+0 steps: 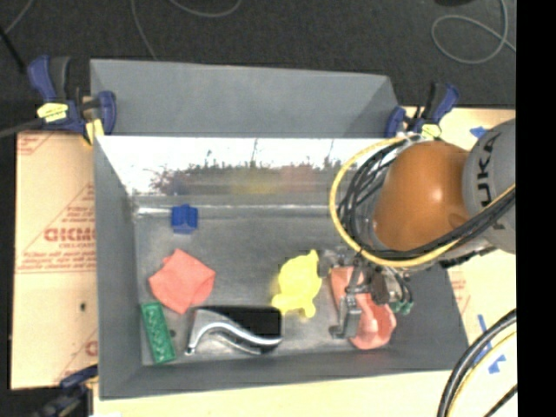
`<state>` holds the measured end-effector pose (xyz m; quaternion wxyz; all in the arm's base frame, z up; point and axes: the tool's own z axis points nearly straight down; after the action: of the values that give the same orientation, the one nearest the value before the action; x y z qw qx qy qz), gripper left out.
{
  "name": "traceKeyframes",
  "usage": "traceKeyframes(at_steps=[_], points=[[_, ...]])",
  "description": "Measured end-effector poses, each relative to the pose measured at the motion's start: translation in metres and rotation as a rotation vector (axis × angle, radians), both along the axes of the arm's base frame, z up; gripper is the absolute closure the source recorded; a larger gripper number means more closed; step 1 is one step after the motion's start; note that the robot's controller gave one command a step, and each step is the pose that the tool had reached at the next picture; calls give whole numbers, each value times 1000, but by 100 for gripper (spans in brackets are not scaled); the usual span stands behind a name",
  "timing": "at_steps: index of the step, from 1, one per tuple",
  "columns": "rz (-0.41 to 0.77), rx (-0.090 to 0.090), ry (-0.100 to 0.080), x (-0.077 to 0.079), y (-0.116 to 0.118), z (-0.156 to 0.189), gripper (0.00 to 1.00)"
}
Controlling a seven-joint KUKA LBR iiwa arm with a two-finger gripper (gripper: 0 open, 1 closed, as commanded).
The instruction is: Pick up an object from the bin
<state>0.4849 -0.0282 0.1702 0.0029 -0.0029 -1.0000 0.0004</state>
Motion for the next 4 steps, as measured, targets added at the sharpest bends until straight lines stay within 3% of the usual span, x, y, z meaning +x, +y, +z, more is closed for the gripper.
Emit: traceKeyframes(at_steps=[2,3,4], points=[[-54,1,-14,5,1,-11,0],[-195,0,-11,15,-1,-49,0],[-196,1,-12,49,0,-54,0]])
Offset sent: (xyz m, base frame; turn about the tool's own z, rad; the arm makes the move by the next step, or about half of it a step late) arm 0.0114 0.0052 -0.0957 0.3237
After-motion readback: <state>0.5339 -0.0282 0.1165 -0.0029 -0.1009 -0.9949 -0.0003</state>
